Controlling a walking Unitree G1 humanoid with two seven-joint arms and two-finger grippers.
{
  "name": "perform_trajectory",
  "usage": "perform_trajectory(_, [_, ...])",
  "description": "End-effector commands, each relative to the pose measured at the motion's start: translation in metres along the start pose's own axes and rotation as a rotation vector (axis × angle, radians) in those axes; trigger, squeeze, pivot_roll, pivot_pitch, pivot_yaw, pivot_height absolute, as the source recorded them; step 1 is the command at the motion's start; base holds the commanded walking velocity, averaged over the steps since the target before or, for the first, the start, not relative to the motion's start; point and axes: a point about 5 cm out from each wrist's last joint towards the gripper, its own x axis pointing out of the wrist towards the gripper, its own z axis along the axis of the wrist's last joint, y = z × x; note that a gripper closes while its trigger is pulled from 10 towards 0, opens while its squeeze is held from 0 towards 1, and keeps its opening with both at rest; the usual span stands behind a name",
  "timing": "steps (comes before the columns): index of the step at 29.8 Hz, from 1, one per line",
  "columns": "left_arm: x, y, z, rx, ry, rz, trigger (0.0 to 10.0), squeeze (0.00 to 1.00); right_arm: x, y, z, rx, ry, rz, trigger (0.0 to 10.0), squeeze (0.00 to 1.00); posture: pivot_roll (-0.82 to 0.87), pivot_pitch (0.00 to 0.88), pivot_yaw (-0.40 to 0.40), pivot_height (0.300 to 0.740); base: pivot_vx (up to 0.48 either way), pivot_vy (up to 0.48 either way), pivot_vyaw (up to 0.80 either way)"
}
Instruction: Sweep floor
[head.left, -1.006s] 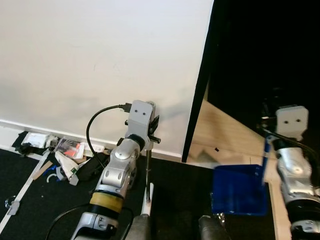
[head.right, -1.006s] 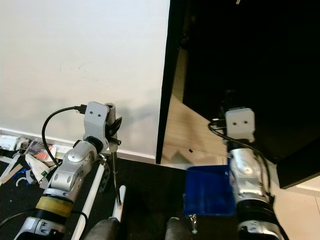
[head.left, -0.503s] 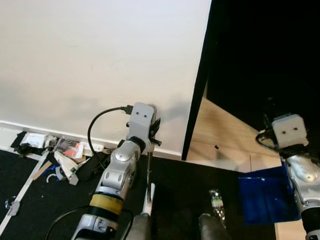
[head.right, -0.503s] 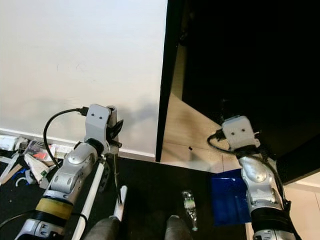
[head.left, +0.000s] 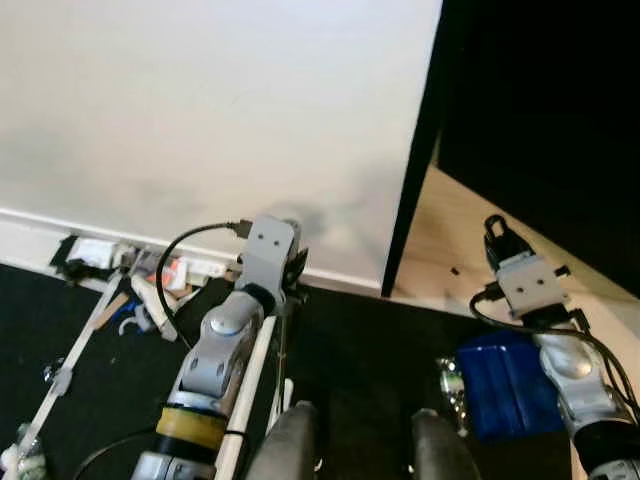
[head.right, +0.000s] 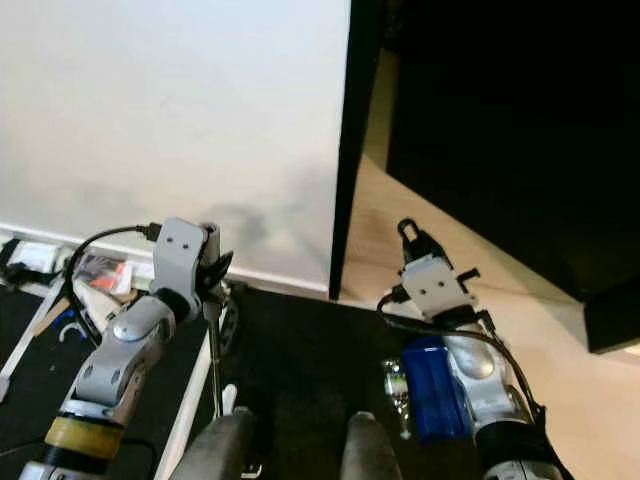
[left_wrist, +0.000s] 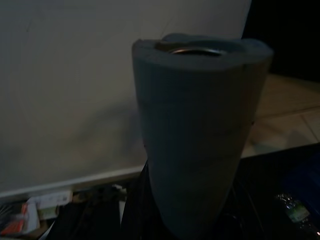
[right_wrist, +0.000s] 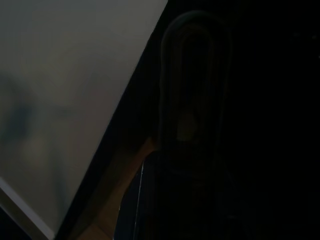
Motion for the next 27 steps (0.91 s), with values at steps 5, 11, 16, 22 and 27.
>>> perform_trajectory(5, [-0.009, 0.007, -0.002, 0.015, 0.033, 0.007, 10.0, 0.0, -0.006, 0.012, -0.003, 0.011, -0.007, -0.008, 10.0, 0.0, 0.2, 0.28, 0.106, 0.74, 0.0, 0.0, 0.0])
perform_trajectory(11, [-0.006, 0.007, 0.003, -0.002, 0.023, 0.008, 10.0, 0.0, -0.001, 0.013, 0.002, 0.071, -0.026, -0.075, 10.0, 0.0, 0.2, 0.264, 0.105, 0.74, 0.0, 0.0, 0.0])
perform_trajectory(16, [-0.001, 0.009, 0.011, -0.052, -0.004, 0.025, 10.0, 0.0, 0.008, 0.013, 0.013, 0.155, -0.066, -0.153, 10.0, 0.0, 0.2, 0.243, 0.096, 0.74, 0.0, 0.0, 0.0])
perform_trajectory(22, [0.003, 0.012, 0.018, -0.08, -0.017, 0.037, 10.0, 0.0, 0.016, 0.018, 0.028, 0.173, -0.119, -0.161, 10.0, 0.0, 0.19, 0.233, 0.092, 0.74, 0.0, 0.0, 0.0])
perform_trajectory(27, [0.005, 0.012, 0.018, -0.089, -0.017, 0.042, 10.0, 0.0, 0.019, 0.029, 0.034, 0.169, -0.142, -0.128, 10.0, 0.0, 0.19, 0.224, 0.09, 0.74, 0.0, 0.0, 0.0])
